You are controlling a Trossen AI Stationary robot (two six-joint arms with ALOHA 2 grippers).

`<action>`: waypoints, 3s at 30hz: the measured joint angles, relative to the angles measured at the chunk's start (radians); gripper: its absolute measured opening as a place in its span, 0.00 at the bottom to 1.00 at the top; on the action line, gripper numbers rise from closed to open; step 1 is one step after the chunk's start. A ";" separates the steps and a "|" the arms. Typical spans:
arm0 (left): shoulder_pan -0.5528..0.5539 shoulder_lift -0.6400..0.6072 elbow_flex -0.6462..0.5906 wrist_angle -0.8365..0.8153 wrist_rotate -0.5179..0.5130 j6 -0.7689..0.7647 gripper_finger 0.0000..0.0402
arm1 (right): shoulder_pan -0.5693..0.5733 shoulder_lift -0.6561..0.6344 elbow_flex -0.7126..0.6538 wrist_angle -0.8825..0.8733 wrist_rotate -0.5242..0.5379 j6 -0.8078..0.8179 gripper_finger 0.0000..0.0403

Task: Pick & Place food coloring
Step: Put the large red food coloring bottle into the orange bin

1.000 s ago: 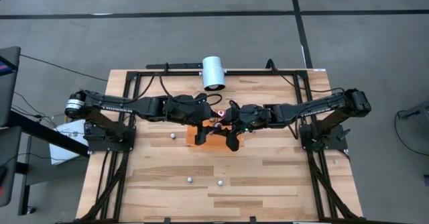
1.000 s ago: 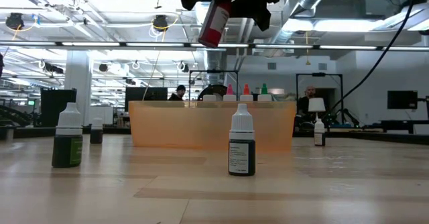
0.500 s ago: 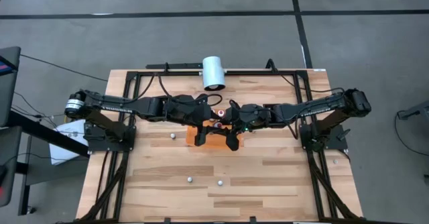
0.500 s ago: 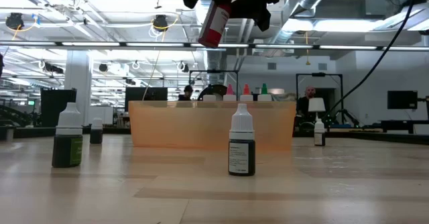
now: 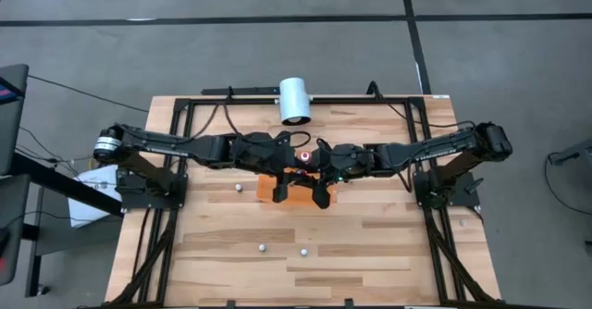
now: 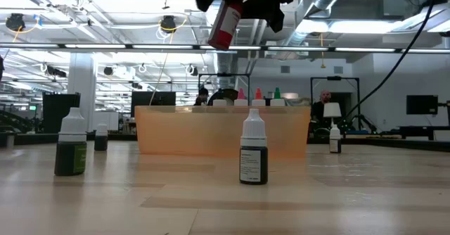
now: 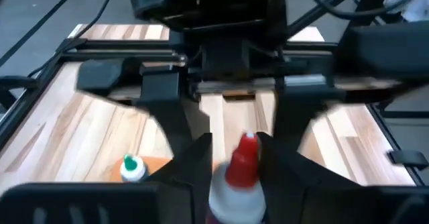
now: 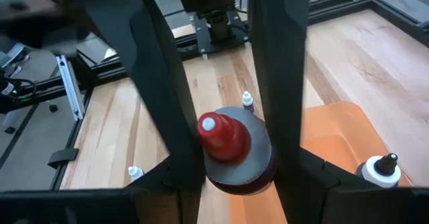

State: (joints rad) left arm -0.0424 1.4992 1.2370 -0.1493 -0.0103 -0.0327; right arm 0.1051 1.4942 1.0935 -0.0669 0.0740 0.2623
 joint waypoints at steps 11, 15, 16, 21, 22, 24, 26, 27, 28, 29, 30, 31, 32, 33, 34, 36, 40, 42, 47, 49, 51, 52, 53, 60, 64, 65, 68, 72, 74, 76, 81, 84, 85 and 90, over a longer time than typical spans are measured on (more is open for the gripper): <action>0.008 0.023 -0.001 0.010 0.054 -0.016 0.08 | 0.012 0.002 -0.003 -0.024 -0.001 0.005 0.37; 0.022 0.012 -0.001 0.007 0.060 -0.026 0.09 | 0.012 0.000 0.000 -0.013 0.004 0.006 0.37; 0.025 0.012 -0.001 0.007 0.061 -0.030 0.09 | 0.011 0.000 0.000 -0.015 0.005 0.005 0.37; 0.031 0.012 -0.001 -0.010 0.062 -0.029 0.08 | 0.011 0.000 0.000 -0.015 0.005 0.003 0.36; 0.032 0.012 -0.001 -0.015 0.059 -0.024 0.08 | 0.011 0.000 0.000 -0.015 0.005 0.003 0.37; 0.033 0.012 -0.001 -0.022 0.056 -0.023 0.08 | 0.011 0.000 0.000 -0.017 0.005 0.002 0.39; 0.037 0.012 -0.001 -0.027 0.057 -0.023 0.08 | 0.011 0.000 0.000 -0.023 0.006 -0.001 0.42; 0.038 0.012 -0.002 -0.039 0.057 -0.023 0.08 | 0.011 0.000 0.001 -0.026 0.005 -0.001 0.43; 0.039 0.013 -0.003 -0.050 0.054 -0.022 0.08 | 0.011 -0.001 0.002 -0.030 -0.002 -0.001 0.44; 0.041 0.014 -0.003 -0.055 0.053 -0.019 0.08 | 0.011 -0.002 0.002 -0.035 -0.017 -0.001 0.45; 0.043 0.014 -0.003 -0.061 0.054 -0.019 0.08 | 0.011 -0.002 0.003 -0.038 -0.024 -0.002 0.47; 0.044 0.013 -0.003 -0.070 0.050 -0.019 0.08 | 0.011 -0.002 0.003 -0.042 -0.038 -0.001 0.48; 0.047 0.009 -0.003 -0.088 0.042 -0.017 0.08 | 0.011 -0.002 0.003 -0.052 -0.045 -0.001 0.49; 0.048 0.006 -0.003 -0.106 0.035 -0.015 0.08 | 0.011 -0.002 0.003 -0.061 -0.044 -0.001 0.50; 0.049 0.006 -0.003 -0.111 0.026 -0.012 0.08 | 0.011 -0.002 0.003 -0.067 -0.045 -0.001 0.51; 0.049 0.000 -0.003 -0.135 -0.019 0.003 0.08 | 0.012 -0.002 0.003 -0.077 -0.055 0.002 0.53; 0.054 -0.015 -0.003 -0.169 -0.111 0.020 0.08 | 0.013 -0.002 0.003 -0.136 -0.063 0.025 0.54; 0.058 -0.015 -0.003 -0.171 -0.145 0.024 0.08 | 0.013 -0.002 0.003 -0.166 -0.077 0.026 0.54; 0.089 -0.025 -0.027 -0.160 -0.181 0.018 0.08 | 0.017 -0.002 0.002 -0.241 -0.114 0.047 0.53; 0.108 -0.042 -0.059 -0.160 -0.189 0.000 0.08 | 0.021 -0.002 0.002 -0.273 -0.117 0.058 0.53; 0.126 -0.064 -0.096 -0.123 -0.186 -0.019 0.08 | 0.030 -0.002 0.002 -0.300 -0.120 0.062 0.52; 0.132 -0.081 -0.118 -0.100 -0.186 -0.027 0.08 | 0.035 -0.002 0.001 -0.313 -0.120 0.063 0.52; 0.139 -0.101 -0.142 -0.076 -0.186 -0.035 0.08 | 0.040 -0.002 0.001 -0.323 -0.120 0.063 0.52; 0.159 -0.225 -0.306 0.086 -0.230 -0.107 0.08 | 0.070 -0.002 0.001 -0.361 -0.120 0.079 0.51; 0.150 -0.268 -0.408 0.210 -0.276 -0.151 0.08 | 0.073 -0.001 0.001 -0.389 -0.120 0.079 0.50; 0.143 -0.272 -0.434 0.249 -0.289 -0.154 0.08 | 0.073 -0.001 0.001 -0.397 -0.120 0.082 0.49; 0.126 -0.273 -0.493 0.373 -0.333 -0.158 0.08 | 0.073 -0.001 0.001 -0.421 -0.120 0.089 0.48; 0.117 -0.254 -0.552 0.463 -0.374 -0.160 0.08 | 0.092 -0.003 0.000 -0.477 -0.120 0.089 0.47; 0.116 -0.253 -0.579 0.502 -0.387 -0.161 0.08 | 0.108 -0.003 0.000 -0.502 -0.120 0.089 0.48; 0.116 -0.254 -0.597 0.532 -0.396 -0.164 0.08 | 0.125 -0.005 0.000 -0.522 -0.118 0.101 0.48; 0.116 -0.254 -0.655 0.639 -0.405 -0.165 0.08 | 0.174 -0.014 0.000 -0.535 -0.016 0.169 0.49; 0.116 -0.254 -0.674 0.632 -0.423 -0.172 0.08 | 0.205 -0.038 0.001 -0.552 0.064 0.218 0.48; 0.116 -0.254 -0.677 0.631 -0.423 -0.172 0.08 | 0.216 -0.047 0.001 -0.566 0.089 0.237 0.48; 0.116 -0.253 -0.707 0.648 -0.443 -0.183 0.08 | 0.273 -0.111 0.000 -0.629 0.210 0.339 0.48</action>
State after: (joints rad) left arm 0.0738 1.2457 0.5301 0.4989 -0.4532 -0.2160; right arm 0.3778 1.3832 1.0931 -0.6955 0.2841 0.6018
